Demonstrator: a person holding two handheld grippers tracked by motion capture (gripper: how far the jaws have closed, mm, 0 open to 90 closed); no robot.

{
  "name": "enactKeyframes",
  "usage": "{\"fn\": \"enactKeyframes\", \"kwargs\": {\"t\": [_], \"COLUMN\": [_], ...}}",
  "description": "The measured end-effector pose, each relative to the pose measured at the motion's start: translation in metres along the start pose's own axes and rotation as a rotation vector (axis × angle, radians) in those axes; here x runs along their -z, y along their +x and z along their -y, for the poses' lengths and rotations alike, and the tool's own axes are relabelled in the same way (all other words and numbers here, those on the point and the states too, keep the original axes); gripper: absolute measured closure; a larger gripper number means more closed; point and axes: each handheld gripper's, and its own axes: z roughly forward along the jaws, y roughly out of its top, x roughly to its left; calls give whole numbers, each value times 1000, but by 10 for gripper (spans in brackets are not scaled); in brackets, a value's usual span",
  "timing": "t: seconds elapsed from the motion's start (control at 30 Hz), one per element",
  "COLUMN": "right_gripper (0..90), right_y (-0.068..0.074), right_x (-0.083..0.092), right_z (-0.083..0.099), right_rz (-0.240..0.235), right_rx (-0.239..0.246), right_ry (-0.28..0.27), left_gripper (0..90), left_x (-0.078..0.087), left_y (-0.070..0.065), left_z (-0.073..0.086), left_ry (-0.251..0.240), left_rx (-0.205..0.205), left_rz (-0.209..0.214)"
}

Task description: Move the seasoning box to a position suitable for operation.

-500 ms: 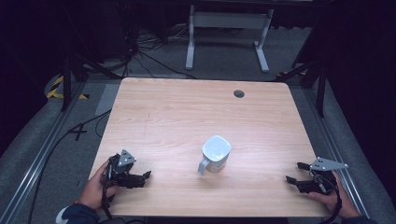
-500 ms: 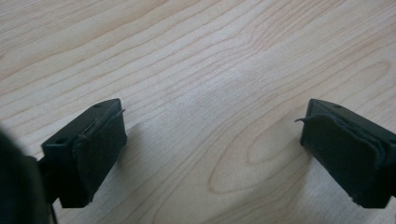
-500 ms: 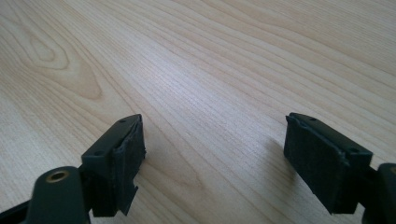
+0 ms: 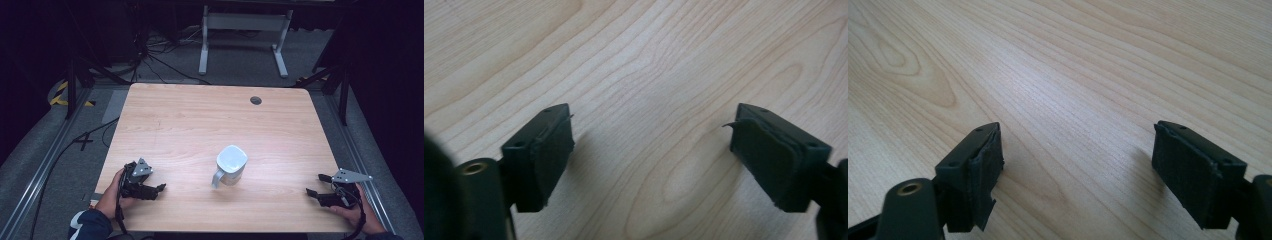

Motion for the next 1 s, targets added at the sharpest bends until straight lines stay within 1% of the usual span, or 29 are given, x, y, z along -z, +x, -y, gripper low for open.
{"fn": "enactKeyframes", "kwargs": {"t": [0.07,0.1,0.13,0.17,0.2,0.23,0.27,0.3,0.33,0.37,0.4,0.43,0.47,0.5,0.53,0.57,0.63,0.67,0.7,0.73,0.83,0.87,0.9,0.93,1.0], "right_gripper": [203,203,203,203,203,203,203,203,203,203,203,203,203,203,203,203,203,203,203,203,203,203,203,203,203], "right_y": [0,0,0,0,0,0,0,0,0,0,0,0,0,0,0,0,0,0,0,0,0,0,0,0,0], "right_x": [0,0,0,0,0,0,0,0,0,0,0,0,0,0,0,0,0,0,0,0,0,0,0,0,0], "right_z": [0,0,0,0,0,0,0,0,0,0,0,0,0,0,0,0,0,0,0,0,0,0,0,0,0], "right_rz": [-1,-1,0,0,-1,-1,-1,-2,-1,-2,-1,-1,-2,-2,-2,-2,-2,-2,-2,-2,-2,-2,-2,-2,-2], "right_rx": [2,1,1,1,1,1,1,1,1,1,1,1,1,1,1,1,1,1,1,1,1,1,1,1,1], "right_ry": [-1,0,0,0,-1,-1,-2,-1,-2,-2,-2,-2,-1,-2,-1,-2,-2,-2,-2,-2,-2,-2,-2,-2,-2], "left_gripper": [213,237,229,207,224,267,273,280,303,320,321,322,328,338,344,352,365,380,402,424,529,589,637,667,761], "left_x": [-1,1,2,6,9,13,17,21,25,26,27,27,26,24,22,19,13,9,6,4,-3,-4,-6,-7,-10], "left_y": [-2,-2,-1,-1,-1,0,0,0,-1,-3,-6,-10,-13,-19,-23,-28,-40,-47,-51,-57,-71,-74,-78,-80,-84], "left_z": [-5,-9,-12,-16,-20,-26,-33,-39,-46,-53,-60,-70,-75,-84,-89,-96,-108,-115,-119,-124,-136,-139,-141,-144,-147], "left_ry": [6,16,6,-26,-83,-119,-147,-180,-221,-254,-276,-298,-307,-318,-322,-325,-336,-336,-339,-339,-346,-346,-347,-342,-333], "left_rx": [-24,-55,-78,-96,-85,-75,-63,-66,-54,-43,-34,-44,-50,-66,-74,-96,-113,-129,-150,-179,-224,-243,-259,-288,-331], "left_rz": [-39,-22,4,15,7,5,0,-7,0,21,37,48,55,79,85,89,118,140,156,166,213,234,239,242,262]}}
